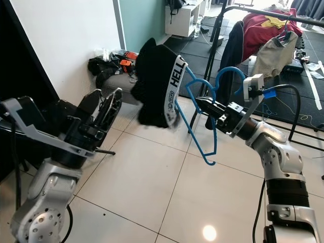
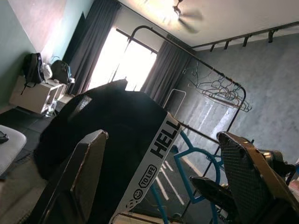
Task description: Hang hanger
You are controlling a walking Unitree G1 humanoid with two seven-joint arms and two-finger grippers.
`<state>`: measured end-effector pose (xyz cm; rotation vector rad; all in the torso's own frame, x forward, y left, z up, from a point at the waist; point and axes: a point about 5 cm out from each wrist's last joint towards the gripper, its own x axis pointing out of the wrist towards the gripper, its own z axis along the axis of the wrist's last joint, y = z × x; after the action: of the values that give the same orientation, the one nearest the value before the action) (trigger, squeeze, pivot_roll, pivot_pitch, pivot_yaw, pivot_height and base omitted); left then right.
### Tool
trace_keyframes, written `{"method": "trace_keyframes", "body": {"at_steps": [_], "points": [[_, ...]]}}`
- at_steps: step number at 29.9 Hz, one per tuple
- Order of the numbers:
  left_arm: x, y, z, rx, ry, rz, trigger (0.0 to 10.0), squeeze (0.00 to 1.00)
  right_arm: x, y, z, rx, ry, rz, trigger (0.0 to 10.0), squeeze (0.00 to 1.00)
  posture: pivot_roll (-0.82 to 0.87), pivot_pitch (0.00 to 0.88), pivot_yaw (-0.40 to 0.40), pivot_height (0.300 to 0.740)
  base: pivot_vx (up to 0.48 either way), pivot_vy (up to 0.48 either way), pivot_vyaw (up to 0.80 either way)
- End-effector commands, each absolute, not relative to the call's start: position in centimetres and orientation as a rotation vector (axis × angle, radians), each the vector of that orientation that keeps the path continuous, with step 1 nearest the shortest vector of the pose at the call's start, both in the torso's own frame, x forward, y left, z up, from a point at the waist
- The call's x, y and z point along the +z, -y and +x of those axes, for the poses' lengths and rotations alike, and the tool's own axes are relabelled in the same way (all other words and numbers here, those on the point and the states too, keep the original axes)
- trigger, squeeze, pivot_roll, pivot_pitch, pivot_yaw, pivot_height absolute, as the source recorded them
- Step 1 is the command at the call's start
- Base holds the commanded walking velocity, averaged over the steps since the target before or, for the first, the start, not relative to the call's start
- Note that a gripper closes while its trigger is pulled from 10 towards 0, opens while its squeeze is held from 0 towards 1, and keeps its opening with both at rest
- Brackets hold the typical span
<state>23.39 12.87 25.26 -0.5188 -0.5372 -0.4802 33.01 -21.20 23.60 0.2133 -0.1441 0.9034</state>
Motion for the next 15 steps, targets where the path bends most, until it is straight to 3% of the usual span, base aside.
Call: {"method": "trace_keyframes", "body": {"at_steps": [1,7,8,9,10,15], "points": [[24.7,-12.4,23.4,-0.499,0.502,-0.479,10.0,0.44,23.8,20.7,33.0,0.938,0.158,0.217,10.0,0.0,-0.06,0.107,-0.031,0.74,0.0,0.0,0.0],[24.1,-10.9,23.3,-0.519,0.447,-0.414,10.0,0.38,23.8,19.4,32.6,1.036,0.124,0.192,10.0,0.0,-0.06,0.105,-0.031,0.74,0.0,0.0,0.0],[23.8,-9.9,23.2,-0.531,0.418,-0.386,10.0,0.13,23.7,18.5,32.0,1.128,0.104,0.16,10.0,0.0,-0.06,0.105,-0.033,0.74,0.0,0.0,0.0],[23.8,-9.9,23.2,-0.531,0.418,-0.386,10.0,0.13,23.7,18.5,32.0,1.128,0.104,0.16,10.0,0.0,-0.06,0.105,-0.033,0.74,0.0,0.0,0.0],[23.5,-9.1,23.1,-0.537,0.401,-0.374,10.0,0.0,23.8,17.8,31.5,1.215,0.091,0.131,10.0,0.0,-0.06,0.101,-0.034,0.74,0.0,0.0,0.0],[23.3,-8.4,23.0,-0.542,0.388,-0.362,10.0,0.0,24.4,17.2,31.2,1.316,0.099,0.116,10.0,0.0,-0.05,0.096,-0.038,0.74,0.0,0.0,0.0]]}}
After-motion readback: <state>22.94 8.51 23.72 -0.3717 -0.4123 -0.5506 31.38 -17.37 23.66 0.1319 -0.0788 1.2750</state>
